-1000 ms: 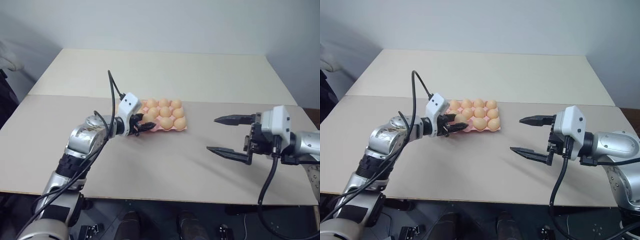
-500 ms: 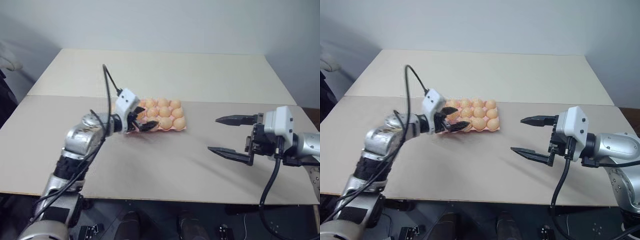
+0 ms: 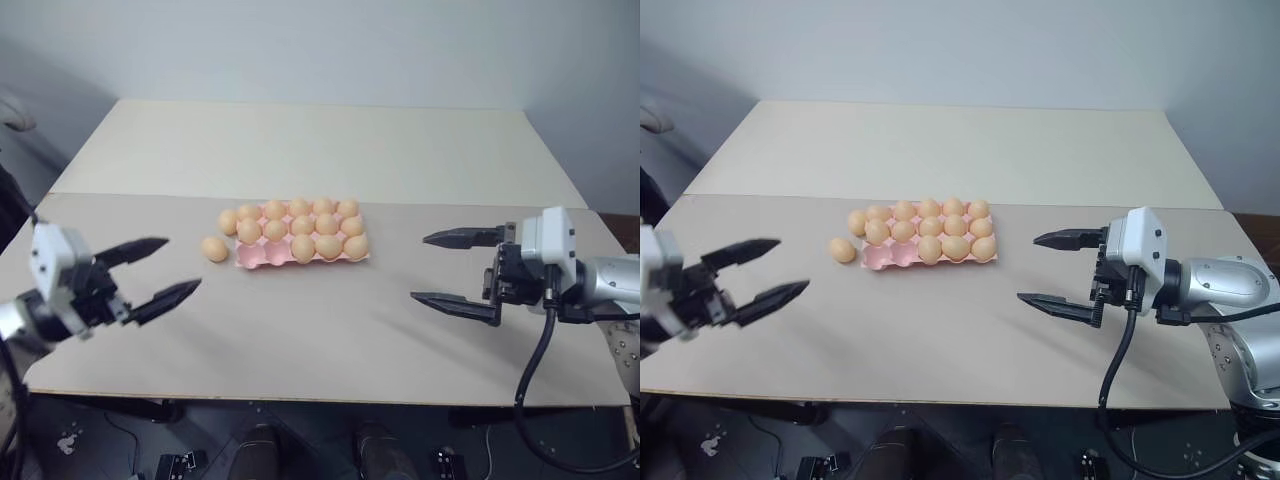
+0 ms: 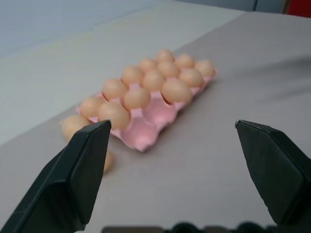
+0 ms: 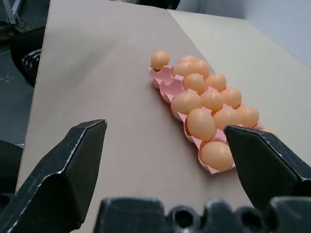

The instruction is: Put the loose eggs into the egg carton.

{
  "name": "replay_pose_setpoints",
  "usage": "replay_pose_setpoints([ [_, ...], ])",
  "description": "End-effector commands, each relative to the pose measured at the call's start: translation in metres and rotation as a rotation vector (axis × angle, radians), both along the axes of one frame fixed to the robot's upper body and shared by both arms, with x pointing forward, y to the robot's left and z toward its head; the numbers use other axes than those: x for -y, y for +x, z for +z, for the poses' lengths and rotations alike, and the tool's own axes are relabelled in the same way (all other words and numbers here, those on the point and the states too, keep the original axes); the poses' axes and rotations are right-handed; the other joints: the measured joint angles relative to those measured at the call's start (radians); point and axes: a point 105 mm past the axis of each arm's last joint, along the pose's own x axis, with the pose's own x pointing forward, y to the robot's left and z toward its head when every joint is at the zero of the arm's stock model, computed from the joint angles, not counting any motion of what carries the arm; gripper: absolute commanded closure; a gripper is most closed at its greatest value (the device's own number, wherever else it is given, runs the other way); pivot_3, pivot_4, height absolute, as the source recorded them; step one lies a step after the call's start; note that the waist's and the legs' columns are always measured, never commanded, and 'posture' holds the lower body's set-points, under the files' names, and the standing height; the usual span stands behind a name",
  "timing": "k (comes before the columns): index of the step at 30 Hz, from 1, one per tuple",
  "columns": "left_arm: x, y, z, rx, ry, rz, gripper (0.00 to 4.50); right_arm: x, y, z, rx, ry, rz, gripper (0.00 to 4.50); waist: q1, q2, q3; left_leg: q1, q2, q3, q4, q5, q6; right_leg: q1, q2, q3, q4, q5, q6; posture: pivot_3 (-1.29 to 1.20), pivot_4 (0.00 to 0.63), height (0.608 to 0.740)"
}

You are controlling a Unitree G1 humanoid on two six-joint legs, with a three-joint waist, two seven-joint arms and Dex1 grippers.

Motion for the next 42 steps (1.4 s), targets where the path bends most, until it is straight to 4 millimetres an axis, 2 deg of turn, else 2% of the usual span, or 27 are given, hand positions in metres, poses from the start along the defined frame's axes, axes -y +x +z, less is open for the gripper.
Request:
replay_pose_setpoints([
  [1, 0.006, -0.016, 0.012, 0.065, -0.04, -0.029, 0.06, -0.002, 0.001, 0.006, 0.043, 0.006, 0.024, 0.0, 0.007, 0.0, 0.0, 0.0, 0.0, 0.0, 0.0, 0.0, 0.0, 0.0, 0.0, 0.0, -0.001, 0.0, 0.0, 0.0, 0.15, 0.74],
  [9, 0.008, -0.012, 0.011, 0.063, -0.033, -0.002, 0.06, -0.003, 0.003, 0.007, 0.045, 0.009, 0.028, 0.0, 0.013, 0.0, 0.0, 0.001, 0.0, 0.0, -0.001, 0.0, 0.0, 0.001, 0.0, 0.0, -0.002, 0.0, 0.0, 0.0, 0.15, 0.74],
  [13, -0.002, 0.003, 0.007, 0.046, 0.017, 0.109, 0.06, -0.003, 0.002, 0.008, 0.049, 0.009, 0.025, 0.0, 0.013, 0.0, 0.0, 0.001, 0.0, 0.0, -0.001, 0.0, 0.0, 0.001, 0.0, 0.0, -0.002, 0.0, 0.0, 0.0, 0.15, 0.74],
  [16, -0.015, 0.024, 0.005, 0.014, 0.02, 0.236, 0.06, -0.003, 0.002, 0.009, 0.051, 0.009, 0.024, 0.0, 0.013, 0.0, 0.0, 0.002, 0.0, 0.0, -0.002, 0.0, 0.0, 0.001, 0.0, 0.0, -0.002, 0.0, 0.0, 0.0, 0.15, 0.74],
  [19, -0.035, 0.059, -0.005, -0.06, 0.057, 0.429, 0.06, -0.004, 0.002, 0.009, 0.056, 0.008, 0.023, 0.0, 0.018, 0.0, 0.0, 0.002, 0.0, 0.0, -0.002, 0.0, 0.0, 0.001, 0.0, 0.0, -0.002, 0.0, 0.0, 0.0, 0.15, 0.74],
  [22, -0.042, 0.09, -0.013, -0.117, 0.052, 0.522, 0.06, -0.004, 0.002, 0.01, 0.06, 0.008, 0.022, 0.0, 0.017, 0.0, 0.0, 0.002, -0.001, 0.0, -0.002, 0.0, 0.0, 0.001, 0.0, 0.0, -0.002, 0.0, 0.0, 0.0, 0.15, 0.74],
  [25, -0.039, 0.117, -0.022, -0.18, 0.047, 0.571, 0.06, -0.004, 0.001, 0.011, 0.065, 0.008, 0.019, 0.0, 0.017, 0.0, 0.0, 0.001, -0.001, 0.0, -0.002, 0.0, 0.0, 0.001, 0.0, 0.0, -0.002, 0.001, 0.001, 0.0, 0.15, 0.74],
  [28, -0.028, 0.135, -0.025, -0.199, 0.033, 0.547, 0.06, -0.004, 0.001, 0.011, 0.068, 0.01, 0.013, 0.0, 0.016, 0.0, 0.0, 0.0, -0.001, 0.0, -0.002, 0.0, 0.0, 0.0, 0.0, 0.0, -0.002, 0.001, 0.0, 0.0, 0.15, 0.74],
  [33, -0.016, 0.156, -0.034, -0.255, 0.025, 0.535, 0.06, -0.005, -0.001, 0.01, 0.07, 0.014, 0.006, 0.0, 0.011, 0.0, 0.0, 0.0, -0.001, 0.0, -0.002, 0.0, 0.0, -0.001, 0.001, 0.0, -0.001, 0.001, 0.0, 0.0, 0.15, 0.74],
  [37, -0.015, 0.169, -0.046, -0.295, 0.036, 0.578, 0.06, -0.005, -0.003, 0.01, 0.071, 0.016, 0.0, 0.0, 0.012, 0.0, 0.0, 0.0, -0.001, -0.001, -0.001, 0.0, 0.0, 0.0, 0.001, 0.0, -0.001, 0.001, 0.0, 0.0, 0.15, 0.74],
  [42, 0.003, 0.181, -0.059, -0.342, -0.022, 0.565, 0.06, -0.005, -0.003, 0.01, 0.076, 0.017, -0.005, 0.0, 0.015, -0.001, 0.0, 0.0, -0.001, -0.001, 0.0, 0.0, 0.0, 0.0, 0.0, 0.0, 0.0, 0.001, 0.001, 0.0, 0.15, 0.74],
])
